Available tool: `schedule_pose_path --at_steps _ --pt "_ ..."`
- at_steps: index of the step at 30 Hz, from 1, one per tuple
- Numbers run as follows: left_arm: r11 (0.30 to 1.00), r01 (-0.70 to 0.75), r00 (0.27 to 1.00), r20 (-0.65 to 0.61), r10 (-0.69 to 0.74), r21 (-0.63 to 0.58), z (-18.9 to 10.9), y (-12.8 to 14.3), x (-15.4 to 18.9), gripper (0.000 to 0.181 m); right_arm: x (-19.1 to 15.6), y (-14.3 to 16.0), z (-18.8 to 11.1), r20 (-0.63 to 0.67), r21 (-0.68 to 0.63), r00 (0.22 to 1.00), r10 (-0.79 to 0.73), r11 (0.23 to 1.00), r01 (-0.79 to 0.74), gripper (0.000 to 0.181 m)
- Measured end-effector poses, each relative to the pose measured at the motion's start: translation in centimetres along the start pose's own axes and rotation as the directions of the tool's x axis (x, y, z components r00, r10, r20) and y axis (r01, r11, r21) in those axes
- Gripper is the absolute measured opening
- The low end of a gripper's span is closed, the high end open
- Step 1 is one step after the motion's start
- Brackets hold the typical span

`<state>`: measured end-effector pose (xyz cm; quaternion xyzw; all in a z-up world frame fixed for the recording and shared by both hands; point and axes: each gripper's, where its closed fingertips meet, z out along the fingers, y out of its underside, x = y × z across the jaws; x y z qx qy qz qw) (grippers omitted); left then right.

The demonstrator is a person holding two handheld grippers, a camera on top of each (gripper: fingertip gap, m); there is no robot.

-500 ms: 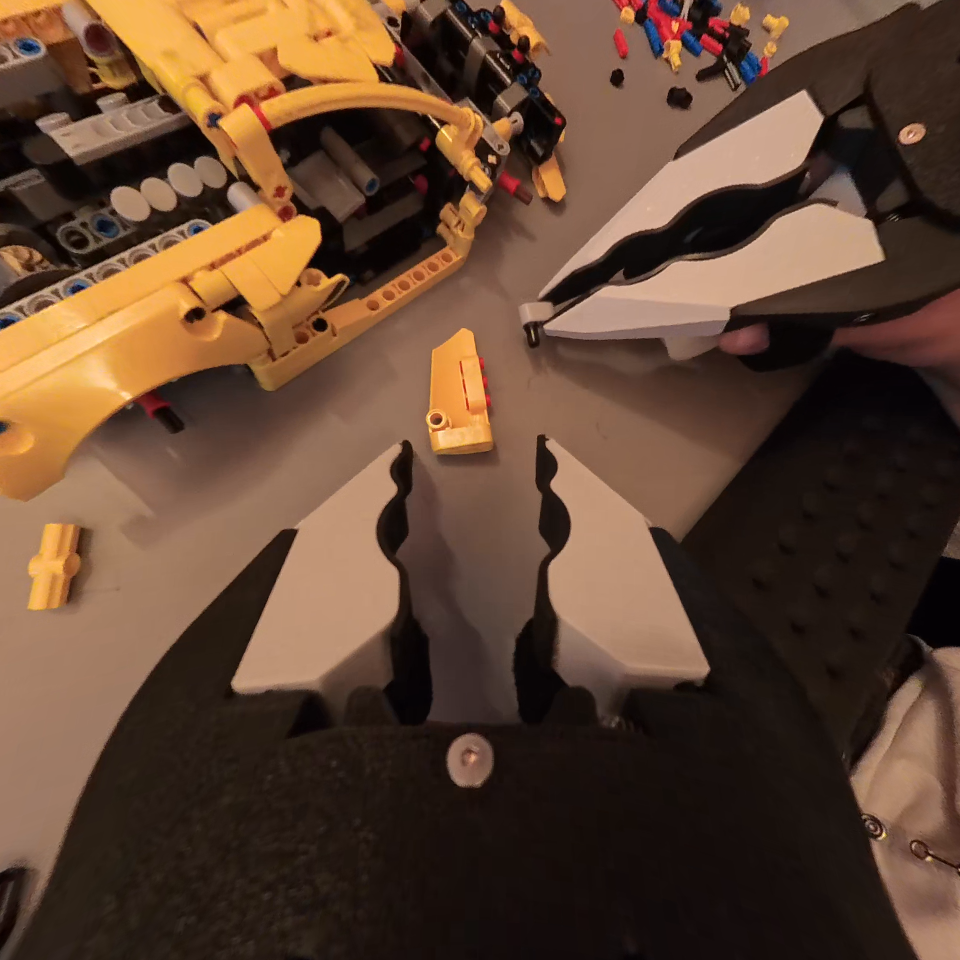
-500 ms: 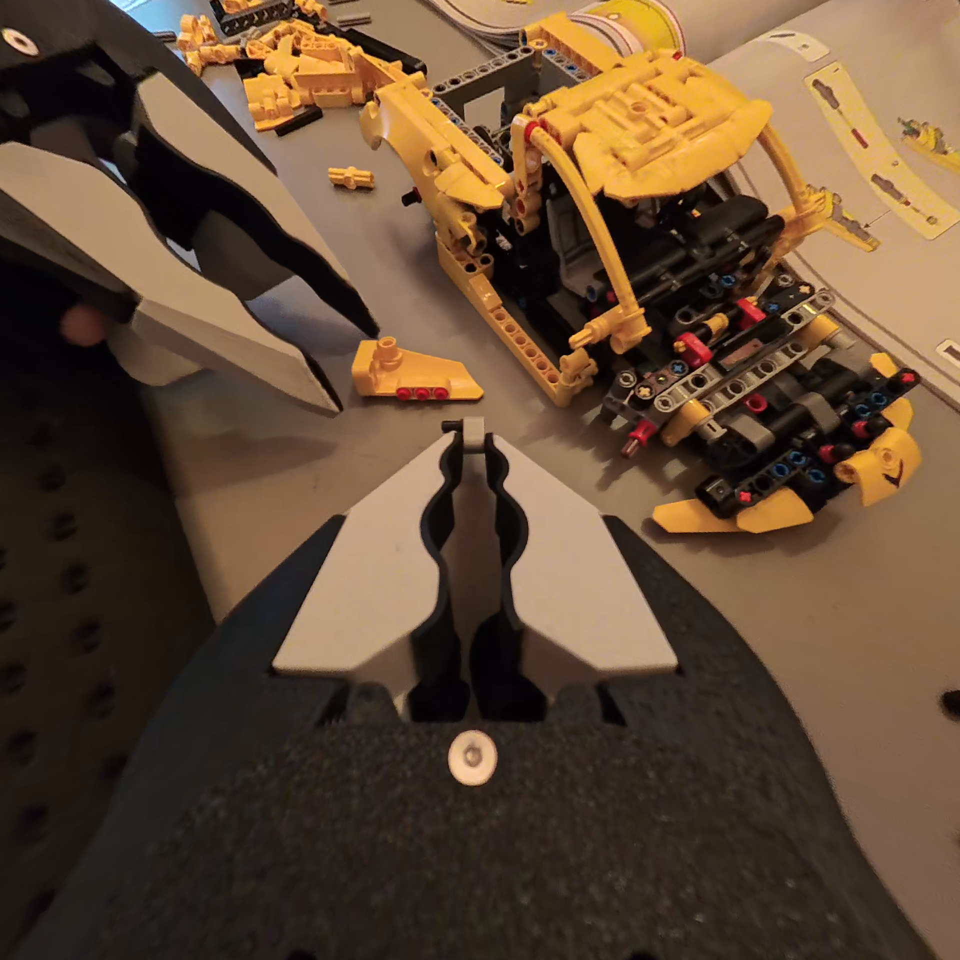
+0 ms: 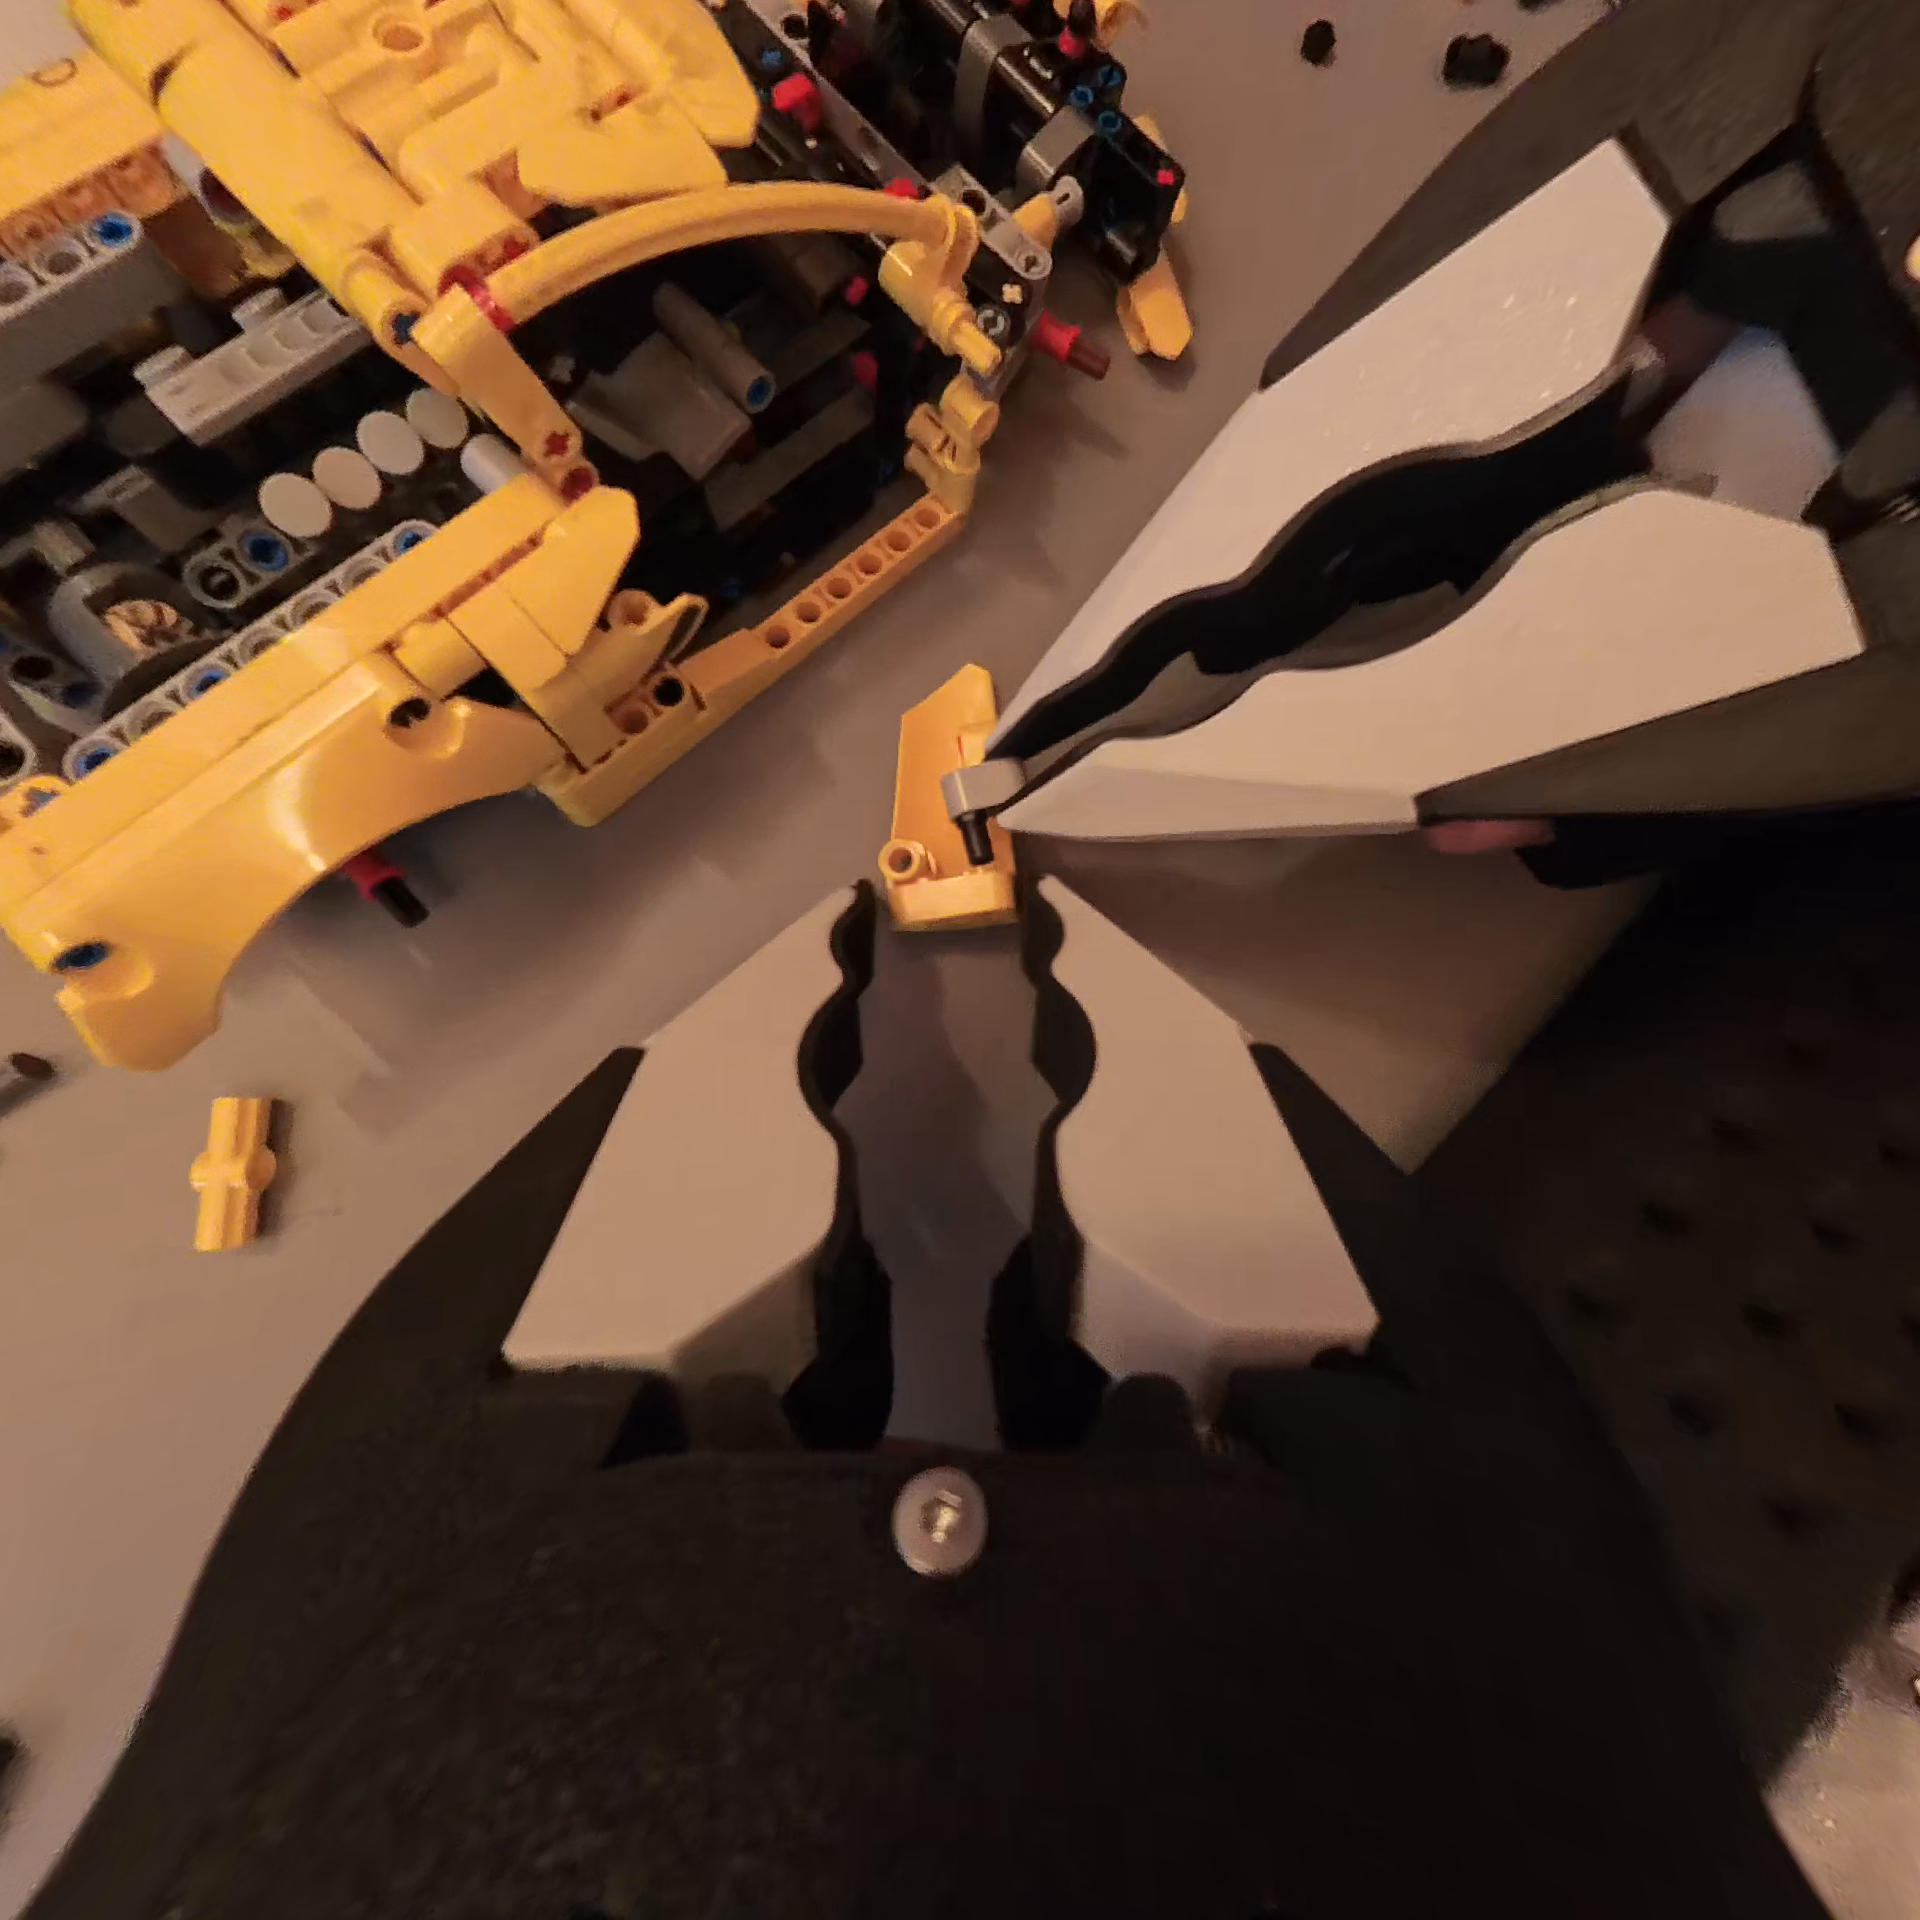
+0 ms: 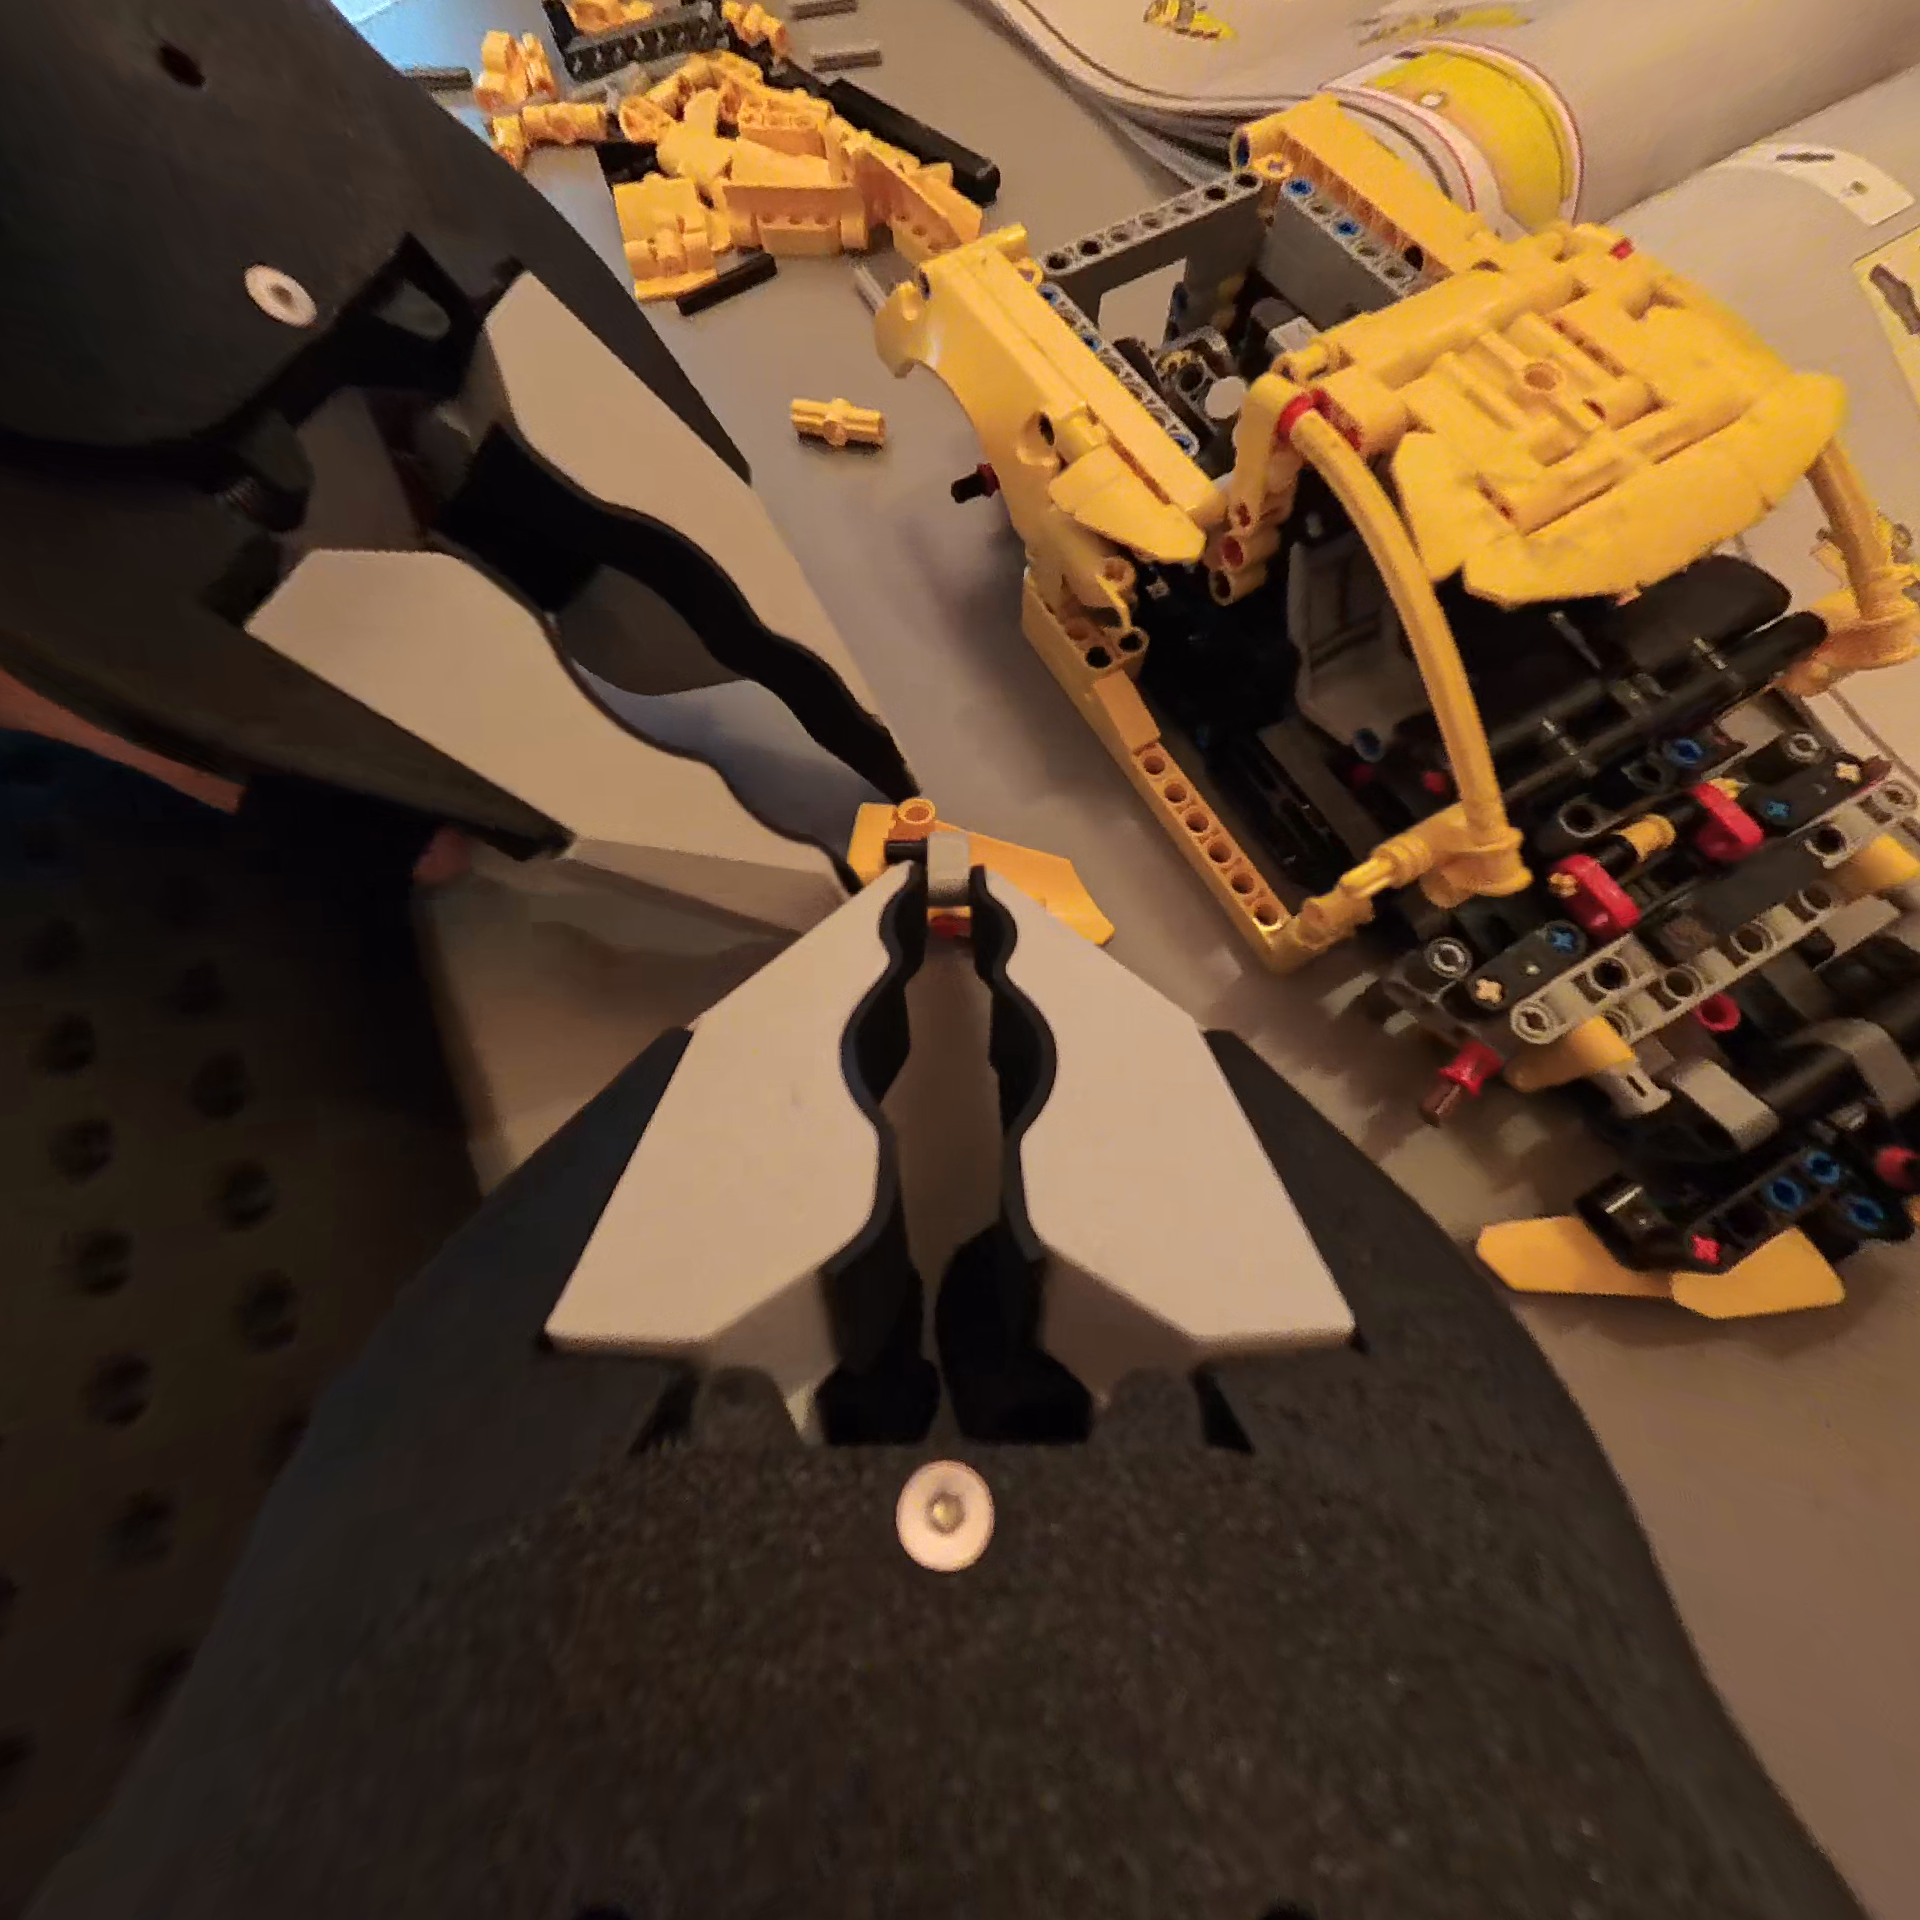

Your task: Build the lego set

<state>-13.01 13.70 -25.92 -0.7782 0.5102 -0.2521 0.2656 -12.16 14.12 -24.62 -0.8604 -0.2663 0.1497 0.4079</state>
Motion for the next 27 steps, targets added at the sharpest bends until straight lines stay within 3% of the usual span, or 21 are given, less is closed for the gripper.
schedule_pose_path --at_steps 5,15,22,27 --pt "0.998 -0.067 0.998 0.007 0.067 0.003 0.4 -0.3 -0.1 0.024 0.5 0.6 0.3 -0.021 -0.042 1.000 -0.001 0.999 0.000 0.006" --pt "0.972 -0.227 0.971 0.096 0.220 0.063 0.9 -1.1 0.0 0.024 1.2 0.4 0.1 -0.035 -0.009 0.988 0.152 0.988 -0.152 0.006" --pt "0.947 -0.312 0.940 0.169 0.296 0.072 0.8 -1.5 0.1 0.024 1.4 0.4 -0.1 -0.104 -0.021 0.992 0.076 0.997 -0.079 0.006" --pt "0.951 -0.301 0.946 0.150 0.288 0.074 0.8 -1.3 0.1 0.023 0.9 0.1 -0.6 -0.212 -0.061 0.961 -0.179 0.984 0.169 0.007"
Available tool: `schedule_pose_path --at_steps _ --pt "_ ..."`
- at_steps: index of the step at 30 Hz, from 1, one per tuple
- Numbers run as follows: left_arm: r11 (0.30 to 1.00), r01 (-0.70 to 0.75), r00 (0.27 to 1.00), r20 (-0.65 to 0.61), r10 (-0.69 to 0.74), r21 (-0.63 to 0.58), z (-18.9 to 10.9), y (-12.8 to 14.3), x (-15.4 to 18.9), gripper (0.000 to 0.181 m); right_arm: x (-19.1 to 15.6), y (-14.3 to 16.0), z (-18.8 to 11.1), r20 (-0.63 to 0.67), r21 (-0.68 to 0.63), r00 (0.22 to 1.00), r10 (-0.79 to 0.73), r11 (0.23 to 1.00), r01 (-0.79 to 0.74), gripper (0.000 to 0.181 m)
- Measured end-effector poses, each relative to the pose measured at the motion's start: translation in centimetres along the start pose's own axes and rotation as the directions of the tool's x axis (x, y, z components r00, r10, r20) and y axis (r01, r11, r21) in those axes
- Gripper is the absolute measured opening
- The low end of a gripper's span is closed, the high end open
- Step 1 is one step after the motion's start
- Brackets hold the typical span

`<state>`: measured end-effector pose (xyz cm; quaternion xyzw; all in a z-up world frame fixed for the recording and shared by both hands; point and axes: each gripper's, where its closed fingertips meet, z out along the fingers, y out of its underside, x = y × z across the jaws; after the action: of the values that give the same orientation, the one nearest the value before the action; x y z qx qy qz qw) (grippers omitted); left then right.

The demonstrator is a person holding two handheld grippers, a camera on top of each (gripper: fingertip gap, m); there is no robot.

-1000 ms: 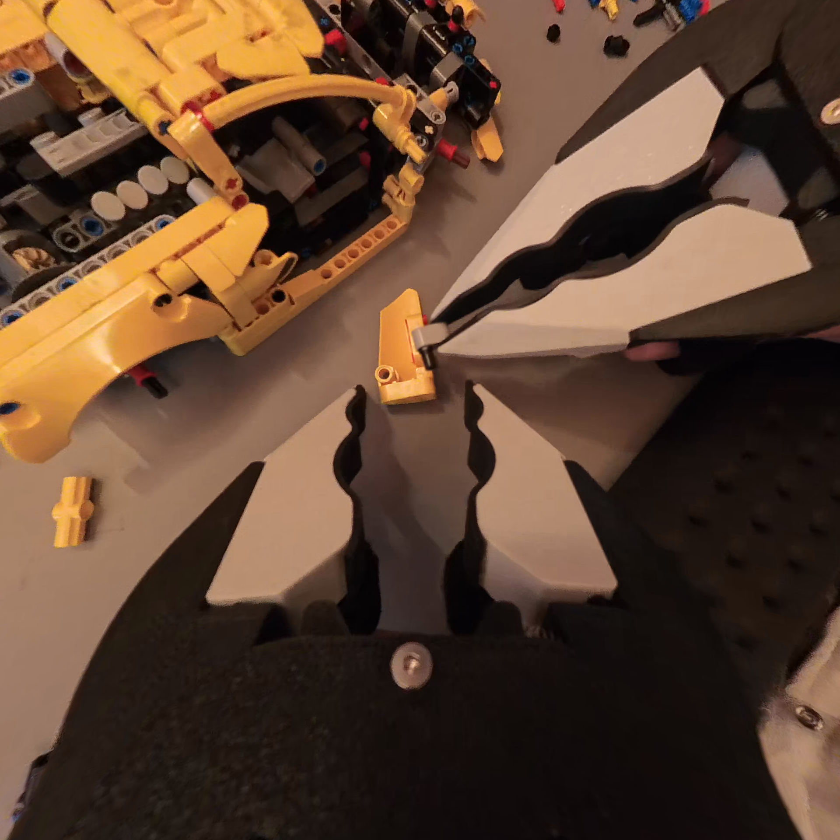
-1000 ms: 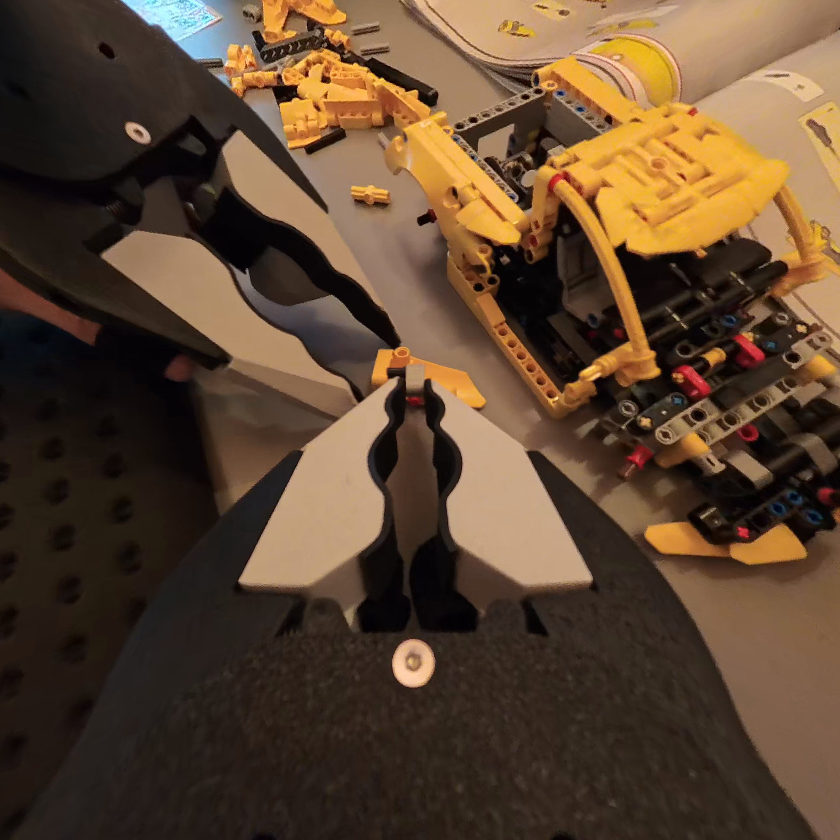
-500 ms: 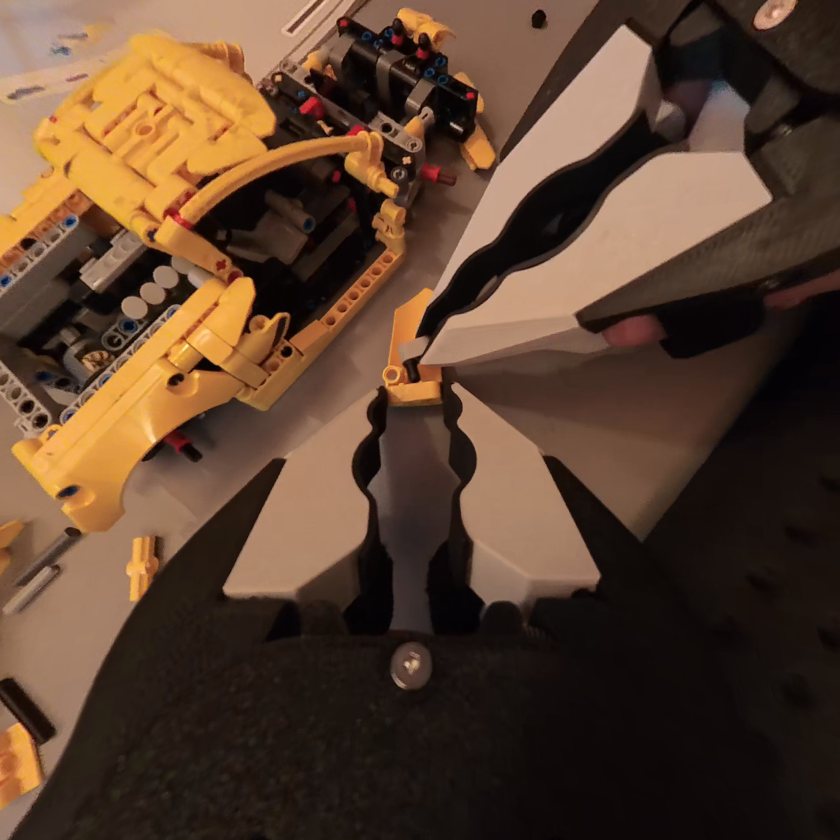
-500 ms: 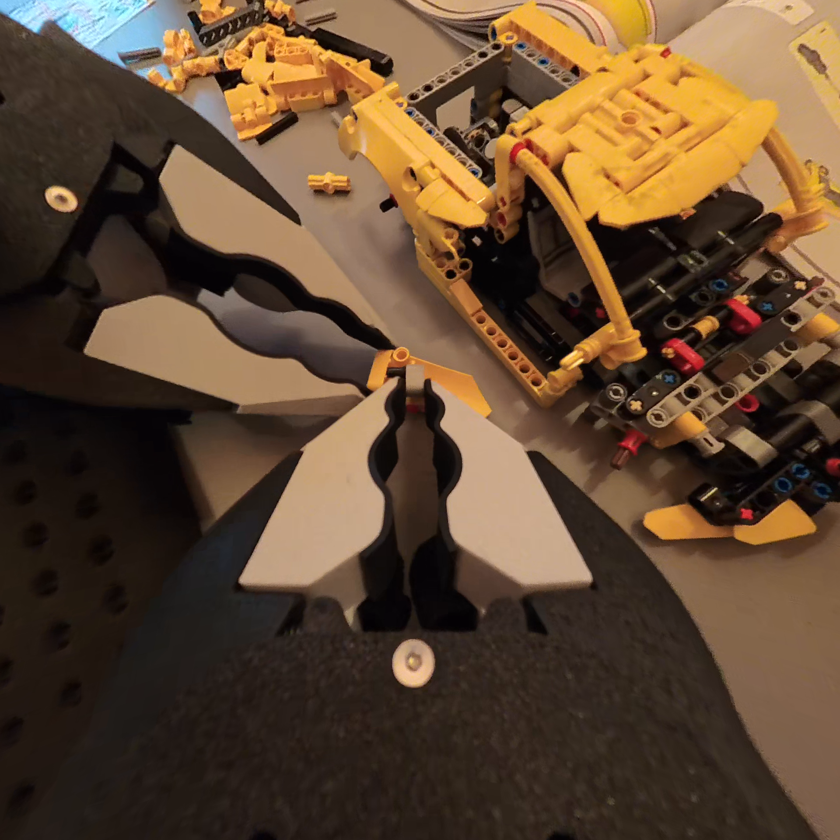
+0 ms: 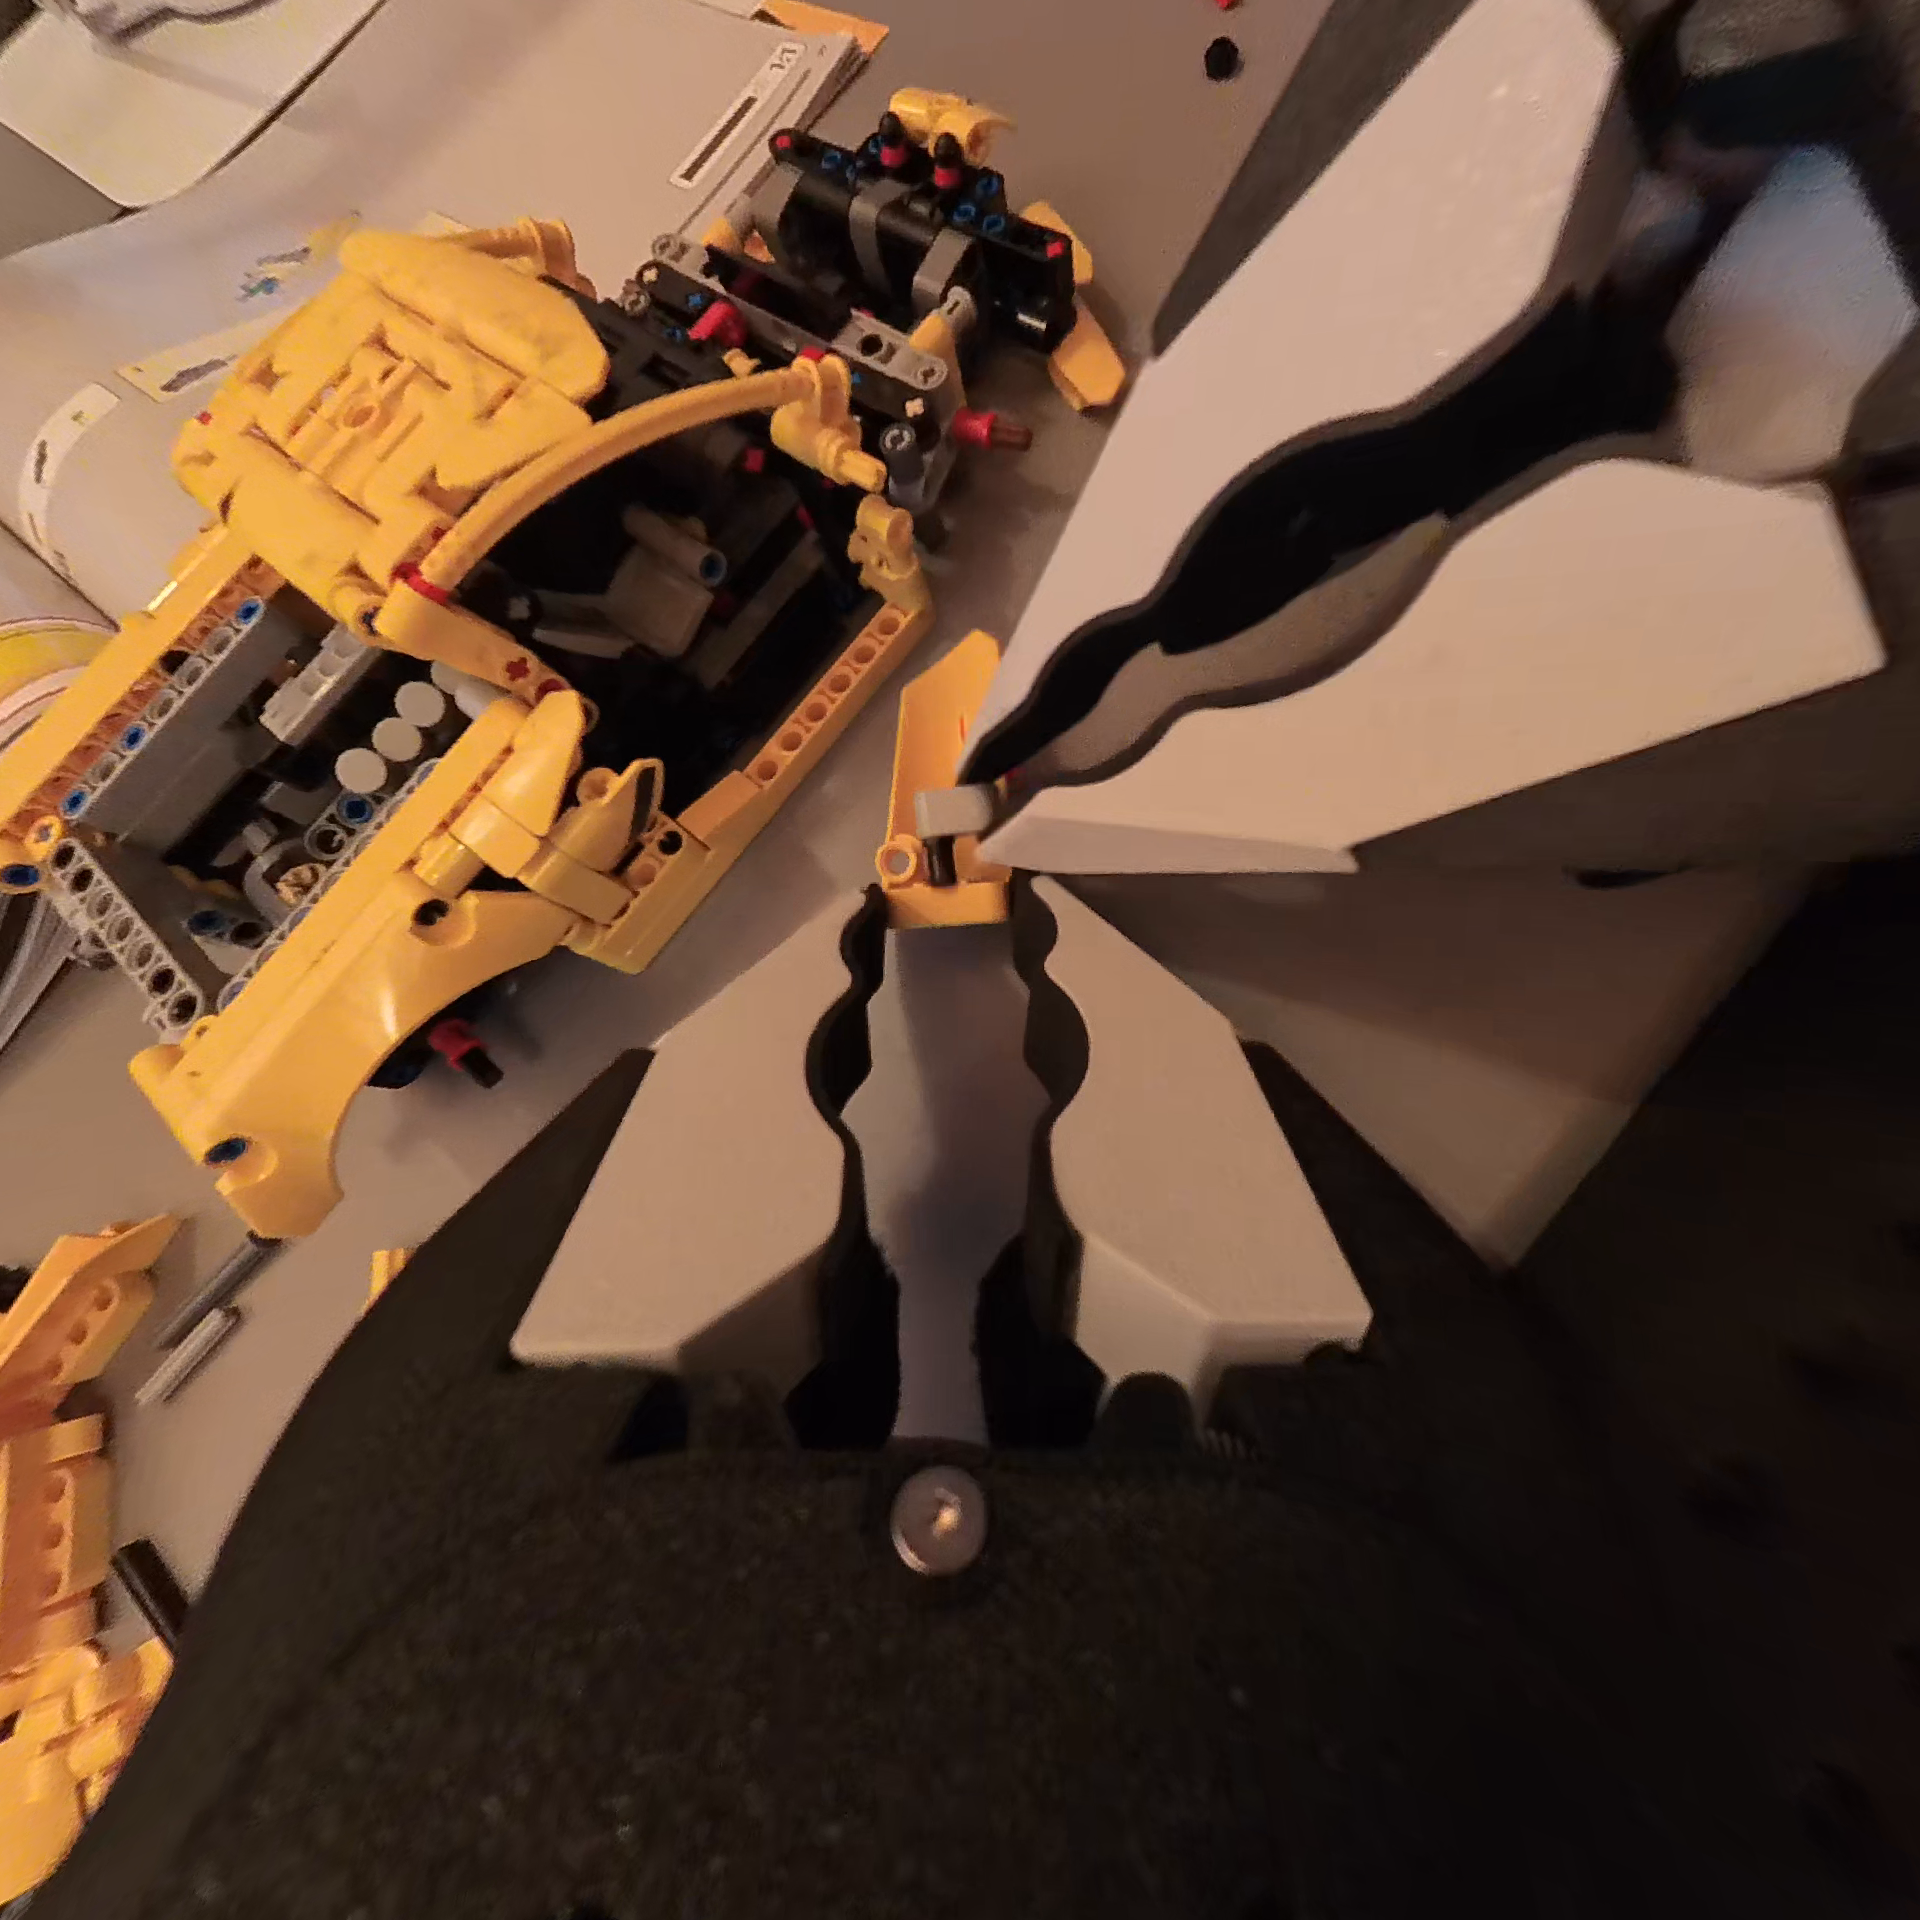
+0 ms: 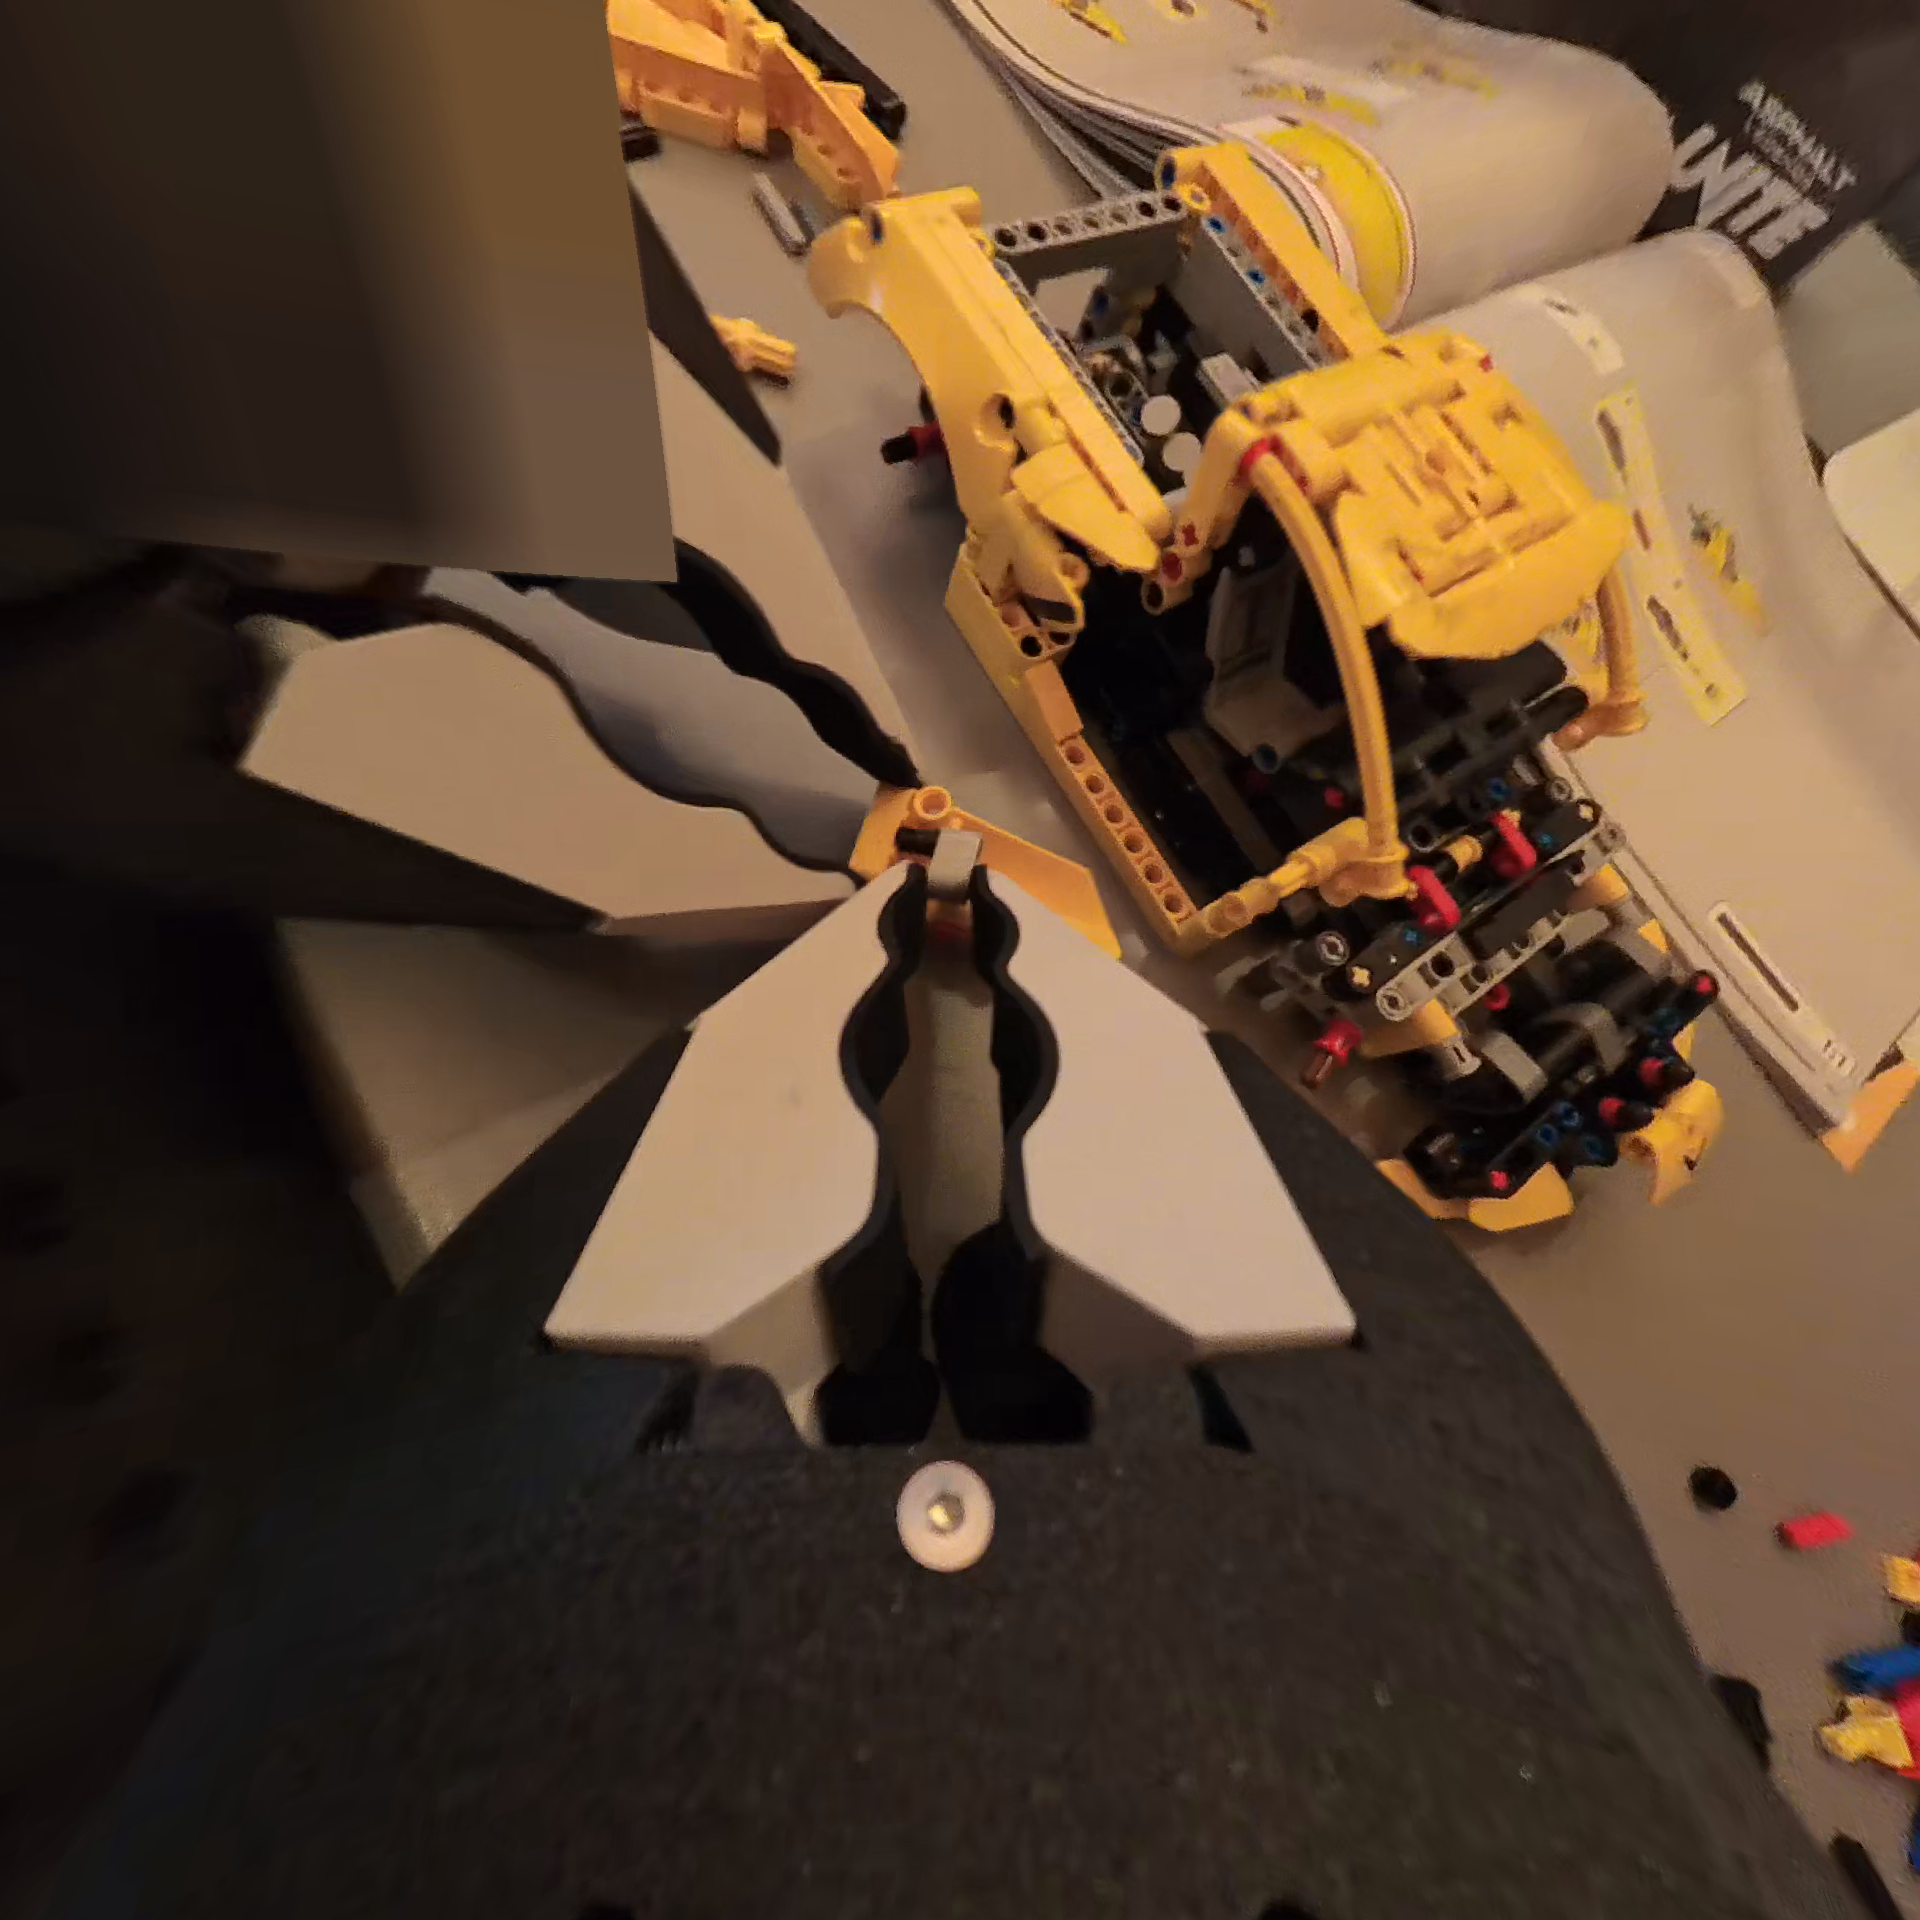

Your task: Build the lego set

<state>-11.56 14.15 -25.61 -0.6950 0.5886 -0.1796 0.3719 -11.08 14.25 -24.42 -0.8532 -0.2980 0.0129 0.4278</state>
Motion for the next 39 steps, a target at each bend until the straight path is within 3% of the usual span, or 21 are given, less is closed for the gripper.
schedule_pose_path --at_steps 5,10,21,25,32,39 --pt "1.000 0.005 1.000 -0.021 -0.005 0.010 0.0 -0.1 0.2 0.023 -0.3 -0.1 -0.4 0.072 0.027 0.994 0.079 0.996 -0.081 0.007" --pt "1.000 -0.011 1.000 -0.015 0.011 0.019 -0.1 -0.2 0.3 0.023 0.0 0.1 -0.2 0.041 0.016 0.999 0.030 0.999 -0.030 0.006" --pt "0.999 -0.005 0.995 -0.100 0.010 0.045 -0.3 -0.2 1.1 0.023 -0.4 1.1 -0.2 0.103 -0.018 0.994 0.035 0.999 -0.034 0.007" --pt "0.999 0.019 0.982 -0.189 -0.010 0.048 -0.5 0.3 1.4 0.025 -0.8 1.2 -0.1 0.193 -0.018 0.969 0.153 0.988 -0.152 0.006" --pt "0.991 0.132 0.933 -0.339 -0.120 0.014 -1.0 0.7 1.6 0.025 -1.3 1.1 0.0 0.216 -0.024 0.966 0.140 0.990 -0.138 0.007" --pt "0.996 -0.065 0.987 -0.142 0.074 0.068 -0.8 0.6 1.1 0.025 -2.2 0.5 -0.9 0.278 -0.039 0.946 0.166 0.986 -0.162 0.011"
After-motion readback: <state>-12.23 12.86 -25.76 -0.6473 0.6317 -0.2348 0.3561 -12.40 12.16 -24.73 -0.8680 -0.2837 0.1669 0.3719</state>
